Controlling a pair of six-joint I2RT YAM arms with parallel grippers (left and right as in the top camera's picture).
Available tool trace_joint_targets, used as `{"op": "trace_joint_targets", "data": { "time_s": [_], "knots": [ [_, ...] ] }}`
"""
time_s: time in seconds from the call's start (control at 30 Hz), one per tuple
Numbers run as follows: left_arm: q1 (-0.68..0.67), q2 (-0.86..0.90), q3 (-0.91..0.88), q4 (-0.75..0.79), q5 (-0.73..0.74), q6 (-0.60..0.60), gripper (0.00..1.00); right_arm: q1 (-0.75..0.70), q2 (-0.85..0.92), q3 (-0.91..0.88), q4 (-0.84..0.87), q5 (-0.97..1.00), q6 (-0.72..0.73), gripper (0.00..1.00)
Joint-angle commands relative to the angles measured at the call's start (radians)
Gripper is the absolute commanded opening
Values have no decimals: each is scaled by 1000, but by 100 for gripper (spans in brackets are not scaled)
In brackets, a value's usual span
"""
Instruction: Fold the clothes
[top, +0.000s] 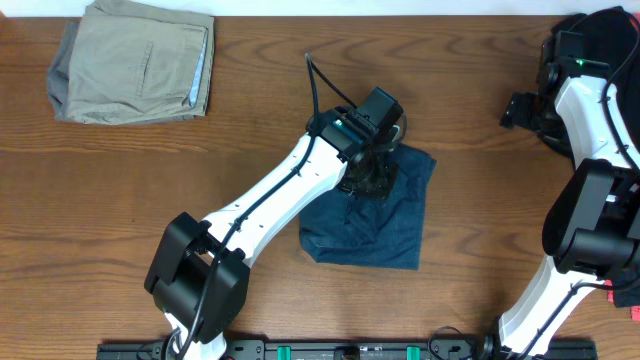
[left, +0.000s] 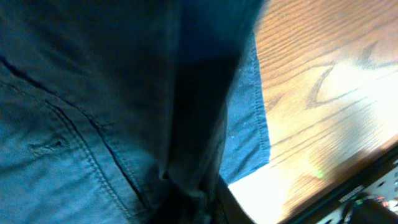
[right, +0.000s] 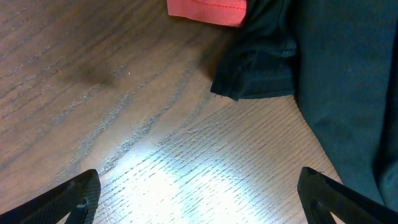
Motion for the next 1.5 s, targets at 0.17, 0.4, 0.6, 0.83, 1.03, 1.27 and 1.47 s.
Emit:
{"op": "trace_joint_targets", "data": {
  "time_s": [0.17,0.4,0.6,0.83,1.03,1.27,1.47],
  "knots": [
    [-22,-3,-6,-2,127,-16,27,4,5,1,-1,8,18,99],
    [-21,-9,-4,-15,180,-11,25,4,5,1,-1,8,18,99],
    [-8,-9,-4,-57,69,-5,23,4,5,1,-1,8,18,99],
    [-10,-2,-78,-67,16,-9,10,3,5,1,-1,8,18,99],
    [-6,1,-219,-21,-23,-13,8,3,5,1,-1,8,18,99],
    [-7,1,-362,103,-30,-50,6,3,5,1,-1,8,18,99],
    [-11,1,-420,112,-29,-76,6,3,5,1,-1,8,18,99]
  ]
}}
